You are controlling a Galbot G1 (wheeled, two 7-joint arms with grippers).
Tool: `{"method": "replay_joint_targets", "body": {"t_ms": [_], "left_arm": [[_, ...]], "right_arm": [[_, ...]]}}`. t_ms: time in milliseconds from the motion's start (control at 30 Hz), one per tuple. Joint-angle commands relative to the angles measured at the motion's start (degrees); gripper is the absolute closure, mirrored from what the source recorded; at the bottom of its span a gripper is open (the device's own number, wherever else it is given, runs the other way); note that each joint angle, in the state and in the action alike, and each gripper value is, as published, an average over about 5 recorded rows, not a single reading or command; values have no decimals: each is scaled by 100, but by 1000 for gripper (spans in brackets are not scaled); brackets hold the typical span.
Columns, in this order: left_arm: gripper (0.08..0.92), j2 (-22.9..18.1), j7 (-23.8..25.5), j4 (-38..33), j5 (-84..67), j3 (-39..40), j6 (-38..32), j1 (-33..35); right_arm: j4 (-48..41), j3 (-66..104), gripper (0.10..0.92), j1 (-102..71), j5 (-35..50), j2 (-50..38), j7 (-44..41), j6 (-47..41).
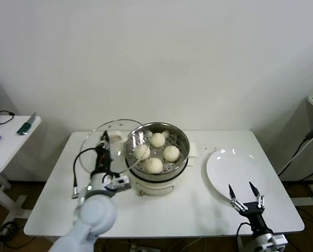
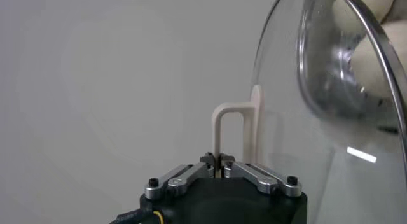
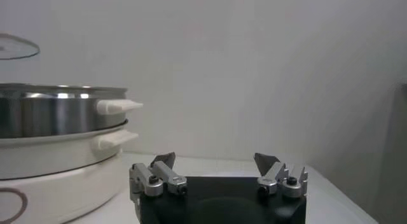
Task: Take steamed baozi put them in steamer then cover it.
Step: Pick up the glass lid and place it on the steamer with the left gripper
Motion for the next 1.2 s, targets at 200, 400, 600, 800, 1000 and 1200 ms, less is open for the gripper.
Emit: {"method": "replay_joint_targets", "body": {"t_ms": [200,400,600,800,1000,1200], "left_arm": [[865,-1969,370,1025,1620,1143,257,-555],[865,-2280,286,1529,1676,1275,268,-802],[865,-2363,148,1921,1625,1296,258,-1028],[865,-2300,31,2153,1660,1292,210,-1140],[865,-2210,-48,2268,1697,1262,172,-1144],[865,-2115,-3,2287,1766,1253,147,-1077]], "right_arm": [[-75,-3,203,-13,142,-117,-61,82],[-141,39,203,-52,238,-186,-63,172],[-155,88,203,-70,296,-199,-61,208],[-167,110,203,-84,306,-173,-57,239],[-174,135,203,-97,306,-150,-59,254],[-171,155,203,-92,308,-148,-61,253]]}}
